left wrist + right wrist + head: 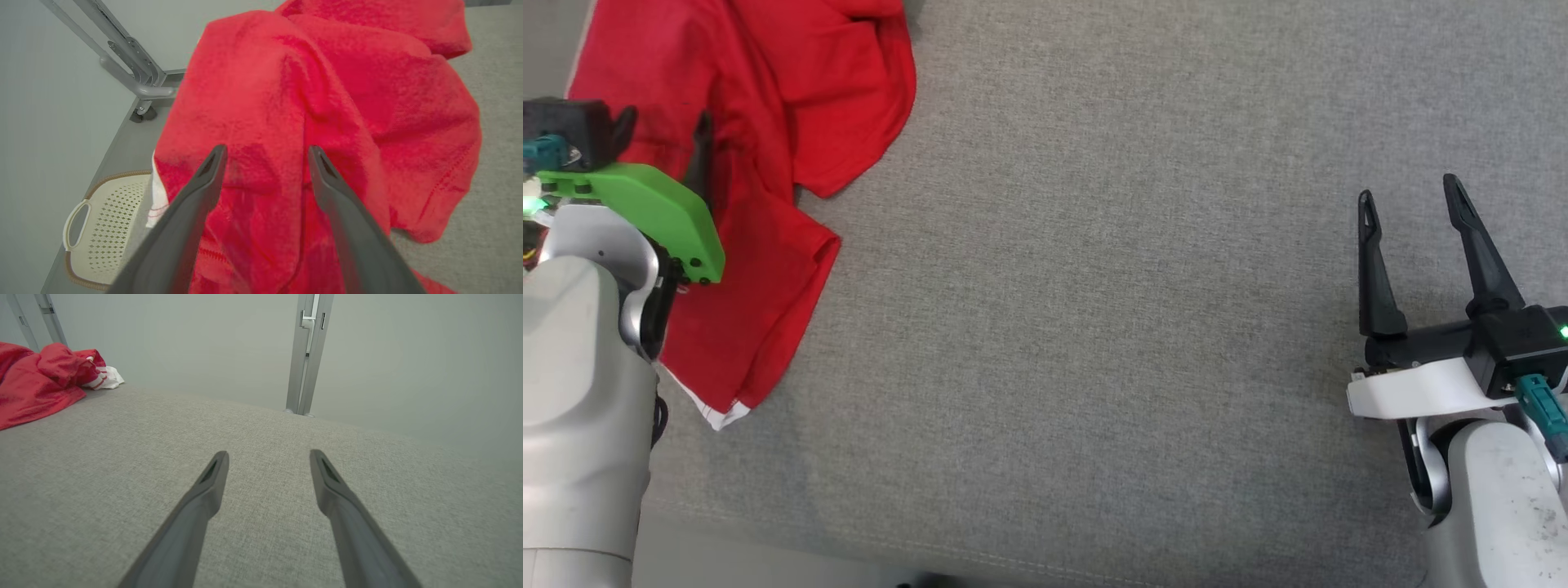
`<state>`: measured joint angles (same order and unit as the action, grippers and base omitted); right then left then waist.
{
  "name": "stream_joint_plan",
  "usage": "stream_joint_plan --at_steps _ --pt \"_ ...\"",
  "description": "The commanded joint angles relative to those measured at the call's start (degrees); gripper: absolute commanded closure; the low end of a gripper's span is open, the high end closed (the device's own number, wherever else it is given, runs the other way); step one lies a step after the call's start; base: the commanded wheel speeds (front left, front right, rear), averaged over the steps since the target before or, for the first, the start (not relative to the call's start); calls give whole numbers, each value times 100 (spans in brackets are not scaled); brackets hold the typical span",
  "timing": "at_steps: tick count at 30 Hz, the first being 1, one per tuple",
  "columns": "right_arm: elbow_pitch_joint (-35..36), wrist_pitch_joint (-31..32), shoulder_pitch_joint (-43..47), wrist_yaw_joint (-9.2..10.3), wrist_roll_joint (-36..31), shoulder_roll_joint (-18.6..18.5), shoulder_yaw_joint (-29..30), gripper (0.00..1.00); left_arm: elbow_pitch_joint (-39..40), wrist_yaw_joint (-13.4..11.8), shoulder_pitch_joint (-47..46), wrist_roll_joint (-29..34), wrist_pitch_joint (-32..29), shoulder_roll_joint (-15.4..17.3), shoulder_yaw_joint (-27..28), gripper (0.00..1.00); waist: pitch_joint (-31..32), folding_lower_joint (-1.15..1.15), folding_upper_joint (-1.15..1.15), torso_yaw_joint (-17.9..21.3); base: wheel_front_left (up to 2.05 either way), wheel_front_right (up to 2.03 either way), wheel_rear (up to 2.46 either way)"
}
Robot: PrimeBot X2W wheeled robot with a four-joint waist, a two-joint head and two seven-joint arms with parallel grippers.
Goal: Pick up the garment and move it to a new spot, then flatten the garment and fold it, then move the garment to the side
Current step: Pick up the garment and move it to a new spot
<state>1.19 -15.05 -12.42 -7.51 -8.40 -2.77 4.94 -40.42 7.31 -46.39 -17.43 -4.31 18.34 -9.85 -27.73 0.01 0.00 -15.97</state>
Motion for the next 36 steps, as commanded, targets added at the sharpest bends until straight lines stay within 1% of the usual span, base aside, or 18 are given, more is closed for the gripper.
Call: stream_joint_plan --at_steps 1,6,7,8,10,13,14,20,26,30,32,36 --pt "37 -20 -67 4 -60 -20 24 0 -63 15 -81 -128 -15 31 -107 0 -284 -1 0 150 0 0 0" --pt "43 -20 -101 4 -51 -20 38 0 -380 13 -165 -436 -2 187 -472 0 -352 -1 0 142 0 0 0" --pt "33 -20 -105 4 -38 -20 31 0 -437 13 -183 -469 30 210 -495 11 -350 -1 0 143 0 0 0" --pt "16 -20 -107 4 -21 -20 22 0 -516 13 -217 -497 73 240 -494 40 -340 -1 0 142 0 0 0" --pt "-19 -20 -113 4 9 -19 3 0 -622 14 -259 -525 157 283 -523 76 -293 -1 0 139 0 0 0" --pt "-74 -19 -117 4 72 -20 -17 0 -751 14 -308 -519 241 374 -573 92 -183 -1 0 140 0 0 0" --pt "-111 -20 -105 4 90 -20 -24 0 -788 14 -312 -520 244 393 -608 100 -124 -1 0 142 0 0 0" --pt "-269 -19 -62 4 279 -20 -72 0 -846 15 -390 -498 477 618 -720 100 280 -1 0 189 0 0 0" --pt "-431 -19 64 4 529 -19 -39 0 -608 15 -536 -228 558 883 -1031 100 890 -1 0 363 0 0 0" --pt "-537 -20 185 4 753 -18 -15 0 -248 14 -655 24 572 1078 -1319 100 1340 -1 0 587 0 0 0" --pt "-607 -20 307 4 924 -18 48 0 169 14 -778 97 483 1147 -1580 100 1651 -1 0 803 0 0 0" --pt "-670 -19 461 4 1072 -18 123 0 798 14 -883 11 317 1180 -1936 100 1952 -1 0 1122 0 0 0"
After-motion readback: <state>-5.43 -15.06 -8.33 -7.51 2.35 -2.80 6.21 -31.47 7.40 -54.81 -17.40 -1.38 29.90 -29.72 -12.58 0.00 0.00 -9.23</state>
